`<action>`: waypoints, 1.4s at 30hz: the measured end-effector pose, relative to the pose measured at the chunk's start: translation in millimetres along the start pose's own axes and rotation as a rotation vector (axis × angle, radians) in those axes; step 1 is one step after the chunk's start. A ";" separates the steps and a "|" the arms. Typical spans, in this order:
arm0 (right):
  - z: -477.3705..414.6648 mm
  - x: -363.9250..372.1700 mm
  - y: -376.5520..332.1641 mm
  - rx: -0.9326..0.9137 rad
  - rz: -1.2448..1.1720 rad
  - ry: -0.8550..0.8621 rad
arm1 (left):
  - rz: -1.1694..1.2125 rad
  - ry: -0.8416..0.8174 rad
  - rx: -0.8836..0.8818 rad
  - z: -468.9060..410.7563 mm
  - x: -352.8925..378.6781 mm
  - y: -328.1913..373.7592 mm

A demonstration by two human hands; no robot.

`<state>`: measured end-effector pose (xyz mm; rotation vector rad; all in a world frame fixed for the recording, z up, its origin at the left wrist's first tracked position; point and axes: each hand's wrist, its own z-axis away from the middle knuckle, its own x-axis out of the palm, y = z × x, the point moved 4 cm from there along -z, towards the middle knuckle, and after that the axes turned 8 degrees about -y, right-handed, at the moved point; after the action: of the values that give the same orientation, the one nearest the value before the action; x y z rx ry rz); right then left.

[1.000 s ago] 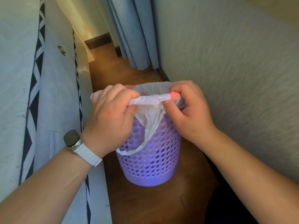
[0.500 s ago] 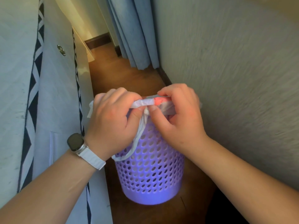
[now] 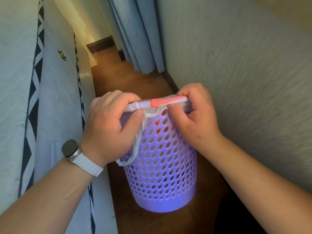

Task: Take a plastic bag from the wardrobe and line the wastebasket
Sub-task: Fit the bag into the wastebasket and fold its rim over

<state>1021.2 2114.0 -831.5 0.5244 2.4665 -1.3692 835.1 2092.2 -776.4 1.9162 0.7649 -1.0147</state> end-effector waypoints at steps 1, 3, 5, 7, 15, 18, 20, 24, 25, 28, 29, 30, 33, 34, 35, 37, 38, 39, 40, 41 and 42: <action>0.6 1.5 -1.4 0.009 0.015 0.004 | -0.029 -0.010 -0.003 0.6 0.7 2.1; 1.2 6.2 -5.4 0.012 0.057 0.000 | -0.103 -0.016 -0.004 1.4 3.9 7.6; 1.3 12.5 -10.4 -0.004 0.098 -0.009 | -0.147 -0.020 0.000 1.7 8.0 12.6; 2.1 18.4 -15.4 -0.015 0.125 -0.014 | -0.151 -0.023 0.008 1.5 9.9 13.4; 3.6 13.2 -6.8 -0.111 0.003 -0.148 | -0.189 -0.027 -0.028 -0.3 5.2 -2.0; 0.4 4.4 9.5 -0.065 -0.031 -0.127 | -0.137 -0.004 -0.036 -1.0 2.6 -5.3; -0.9 2.7 14.4 -0.019 -0.077 -0.105 | -0.076 0.006 -0.036 -1.3 3.0 -5.4; 0.6 2.6 10.1 -0.027 -0.079 -0.051 | -0.019 0.009 -0.024 -0.9 2.9 -4.5; 1.5 2.9 8.3 -0.024 -0.065 -0.037 | -0.037 0.002 -0.014 -0.6 2.5 -3.5; 4.6 6.4 0.6 -0.022 0.026 0.005 | -0.155 -0.018 0.012 1.3 4.6 4.9; 5.1 8.5 -3.2 -0.031 0.063 0.019 | -0.180 -0.018 0.021 1.9 6.4 8.7; 5.4 11.0 -7.3 -0.039 0.094 0.028 | -0.194 -0.014 0.028 2.3 8.4 12.3; 7.3 20.7 -18.4 -0.033 0.141 0.016 | -0.201 -0.003 0.012 2.6 10.7 17.2; 8.4 23.6 -21.0 -0.024 0.143 0.006 | -0.208 -0.006 0.006 2.2 10.1 15.9; 9.7 25.7 -22.6 -0.017 0.132 -0.006 | -0.221 -0.013 0.003 1.7 9.5 13.7; 11.4 26.2 -23.1 -0.031 0.073 -0.046 | -0.244 -0.029 -0.005 0.9 8.0 8.1; 12.1 25.0 -21.6 -0.054 0.040 -0.074 | -0.246 -0.033 -0.015 0.4 7.0 5.3; 12.9 22.8 -18.8 -0.079 0.013 -0.098 | -0.237 -0.033 -0.029 -0.2 5.6 2.4; 13.6 19.7 -14.4 -0.097 -0.005 -0.109 | -0.219 -0.031 -0.043 -0.7 4.0 -0.5; 13.9 16.2 -9.0 -0.103 -0.019 -0.104 | -0.195 -0.027 -0.050 -1.0 2.6 -2.8; 13.6 13.1 -3.1 -0.095 -0.032 -0.088 | -0.172 -0.025 -0.048 -1.3 1.6 -4.4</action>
<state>1008.9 2103.2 -841.5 0.3960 2.4639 -1.2514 832.8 2095.7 -779.0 1.8180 0.9436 -1.1117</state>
